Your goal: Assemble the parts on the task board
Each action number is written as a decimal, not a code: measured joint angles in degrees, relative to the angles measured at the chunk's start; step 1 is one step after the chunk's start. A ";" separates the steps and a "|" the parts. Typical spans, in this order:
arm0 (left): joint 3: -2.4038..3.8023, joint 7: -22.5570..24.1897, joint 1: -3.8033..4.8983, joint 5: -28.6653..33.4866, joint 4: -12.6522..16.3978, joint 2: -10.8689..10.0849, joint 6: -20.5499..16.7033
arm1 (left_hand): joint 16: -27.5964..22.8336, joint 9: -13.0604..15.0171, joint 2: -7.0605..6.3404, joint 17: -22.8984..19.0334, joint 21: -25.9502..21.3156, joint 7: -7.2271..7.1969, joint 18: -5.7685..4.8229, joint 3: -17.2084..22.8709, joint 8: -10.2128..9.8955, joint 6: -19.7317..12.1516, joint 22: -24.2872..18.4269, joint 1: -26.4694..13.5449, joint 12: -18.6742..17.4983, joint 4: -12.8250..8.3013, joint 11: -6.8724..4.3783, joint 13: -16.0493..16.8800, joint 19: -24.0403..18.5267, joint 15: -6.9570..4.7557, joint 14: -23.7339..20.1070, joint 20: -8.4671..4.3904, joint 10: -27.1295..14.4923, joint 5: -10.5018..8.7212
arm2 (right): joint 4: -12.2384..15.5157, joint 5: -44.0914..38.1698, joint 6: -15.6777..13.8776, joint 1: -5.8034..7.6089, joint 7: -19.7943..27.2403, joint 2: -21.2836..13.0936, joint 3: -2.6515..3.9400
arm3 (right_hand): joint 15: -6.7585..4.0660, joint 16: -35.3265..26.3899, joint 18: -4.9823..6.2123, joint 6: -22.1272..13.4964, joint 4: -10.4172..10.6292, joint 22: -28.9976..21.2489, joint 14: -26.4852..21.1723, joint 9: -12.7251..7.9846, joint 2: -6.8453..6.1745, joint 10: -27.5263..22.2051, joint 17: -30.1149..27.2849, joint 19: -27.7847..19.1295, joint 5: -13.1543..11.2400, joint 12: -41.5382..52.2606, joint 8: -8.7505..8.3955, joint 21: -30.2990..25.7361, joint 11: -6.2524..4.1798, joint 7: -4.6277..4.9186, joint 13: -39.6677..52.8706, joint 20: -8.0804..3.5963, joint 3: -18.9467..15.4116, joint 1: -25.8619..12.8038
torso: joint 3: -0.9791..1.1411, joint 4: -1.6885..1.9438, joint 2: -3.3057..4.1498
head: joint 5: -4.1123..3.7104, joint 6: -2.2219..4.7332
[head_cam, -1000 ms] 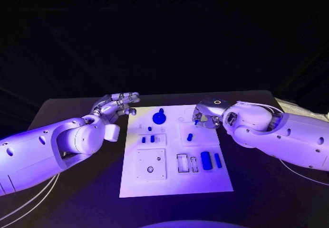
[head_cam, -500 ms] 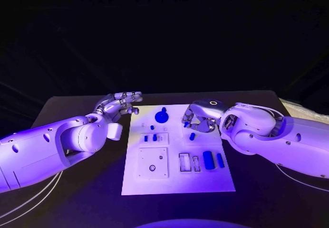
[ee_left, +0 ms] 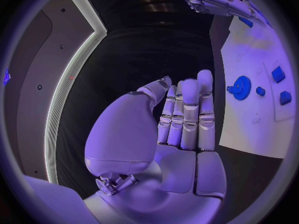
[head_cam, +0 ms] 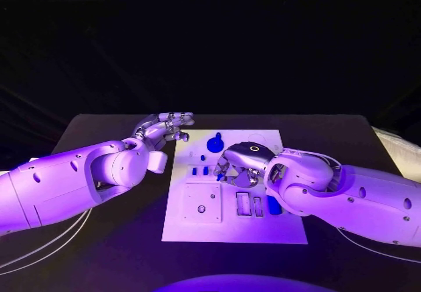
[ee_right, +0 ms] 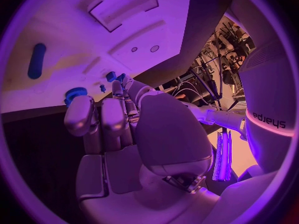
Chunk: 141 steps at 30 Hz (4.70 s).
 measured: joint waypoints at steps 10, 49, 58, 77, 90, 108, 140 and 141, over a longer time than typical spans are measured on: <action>0.01 -0.09 -0.01 0.01 0.33 0.00 0.19 | 0.00 0.00 0.00 0.00 0.00 0.00 0.01 0.00 0.00 0.00 0.00 0.00 0.00 0.00 0.00 0.00 0.00 0.00 0.00 0.00 0.00 0.00 | -2.37 -0.13 1.97 -2.27 0.71 2.36 -0.44 | 0.00 0.00 0.00 -0.05 0.01 -0.01 0.00 0.03 -0.01 0.00 -0.01 0.00 -0.11 -0.22 0.00 0.00 0.01 0.00 0.00 0.00 0.00 0.00 | -0.02 -0.04 0.03 | 0.79 -0.71; 0.01 -0.62 -0.02 0.01 0.25 0.14 0.72 | 0.00 0.00 0.00 -0.22 0.00 0.00 0.00 -0.31 0.00 0.00 -0.12 0.00 0.00 0.00 0.00 -0.01 0.00 0.01 0.00 0.00 -0.41 0.00 | -4.01 -3.87 5.42 -3.06 0.76 5.10 -0.76 | 0.00 0.00 0.00 -0.13 0.00 -0.03 0.00 -0.01 -0.17 0.05 0.10 -0.01 0.04 -0.22 -0.04 0.00 0.07 0.15 -0.02 0.00 -0.03 -0.14 | 0.06 -0.02 -0.01 | 1.58 -1.58; 0.01 -0.72 -0.02 0.01 0.26 0.13 0.78 | 0.00 -0.01 0.00 -0.22 0.00 0.00 0.00 -0.31 0.00 0.00 -0.12 0.00 0.00 0.00 0.00 -0.01 0.00 0.01 0.00 0.00 -0.41 0.00 | -4.05 -4.72 6.64 -3.07 0.21 5.30 -0.84 | 1.17 0.24 0.00 -4.44 1.34 -0.75 -0.10 -0.60 -3.24 -3.22 -0.15 -0.15 1.77 -2.27 -0.44 -0.05 1.45 1.32 0.16 0.55 -1.86 -4.62 | 0.04 -0.06 -0.03 | 1.60 -1.70; 0.01 -0.80 -0.02 0.01 0.09 0.08 0.77 | 0.00 -0.01 0.24 -0.34 0.00 0.00 0.00 -0.31 0.00 0.00 -0.20 0.24 0.00 0.00 0.00 -0.01 0.00 0.01 0.00 0.00 -0.41 0.00 | -2.10 -5.23 2.27 -3.20 -0.29 1.95 -0.99 | 1.65 -0.44 0.91 -9.21 0.67 -3.54 0.00 -0.65 -3.28 -9.49 -1.65 -1.35 3.95 -0.68 -0.20 -1.66 2.53 2.07 0.39 1.75 -6.80 -4.66 | 0.07 -0.07 -0.05 | 1.19 -1.44; 0.01 -0.85 -0.03 0.00 0.07 -0.05 0.79 | 0.00 -0.01 0.23 -0.33 -0.06 0.00 0.01 -0.31 0.00 0.00 -0.20 0.23 0.00 0.00 0.00 -0.02 0.00 0.01 0.00 0.00 -0.40 0.00 | 2.52 -4.55 0.44 1.85 -2.48 -9.09 0.36 | 0.79 -0.67 0.90 -9.74 0.56 -3.44 0.00 -0.76 -3.72 -11.17 -1.90 -1.24 3.25 -0.28 -0.20 -1.66 1.54 0.91 0.15 0.80 -9.59 -4.24 | 0.01 -0.14 -0.10 | -0.23 -0.29; 0.01 -0.85 -0.37 -0.03 -0.06 -0.02 0.90 | 0.00 -0.01 0.23 -0.40 -0.33 0.00 0.00 -0.31 0.00 0.00 -0.25 0.23 0.43 0.00 0.00 0.02 0.00 0.01 0.00 0.00 -0.40 0.00 | 0.58 -4.77 4.07 1.74 -2.63 -9.72 -0.02 | 0.17 -1.11 0.91 -9.26 0.39 -3.90 0.00 -0.76 -2.99 -11.59 -2.47 -1.36 3.60 0.74 -0.20 -2.00 1.07 0.07 0.21 0.27 -10.87 -2.94 | 0.08 -0.16 -0.05 | -0.66 0.43; 0.01 -1.15 -0.47 -0.04 -0.13 -0.08 1.01 | -0.30 -0.01 0.22 -0.78 -0.33 0.00 0.00 -0.46 0.00 0.00 -0.37 0.69 0.43 -0.16 0.06 0.01 0.00 0.21 -0.20 0.00 -0.75 0.00 | -1.77 -4.86 5.67 1.21 -2.67 -7.79 -0.14 | 1.23 -1.68 0.90 -5.85 0.81 -4.38 0.00 -0.87 -3.31 -8.61 -3.12 -1.56 1.16 -0.17 -0.43 -2.32 2.05 1.13 0.03 0.95 -5.87 -2.08 | 0.04 -0.23 -0.08 | -0.88 0.08; 0.01 -1.16 -0.47 -0.04 -0.14 -0.08 1.02 | -0.30 -0.01 0.22 -0.85 -0.33 0.00 0.00 -0.47 0.00 0.00 -0.39 0.69 0.43 -0.16 -0.01 0.01 0.00 0.19 -0.23 0.00 -0.81 0.00 | -1.75 -4.85 5.68 1.21 -2.67 -7.80 -0.14 | 1.23 -1.69 0.90 -5.85 0.81 -4.38 0.00 -0.87 -3.31 -8.61 -3.12 -1.65 1.16 -0.17 -0.43 -2.32 2.05 1.13 0.03 1.04 -5.87 -2.08 | 0.04 -0.22 -0.08 | -0.90 0.08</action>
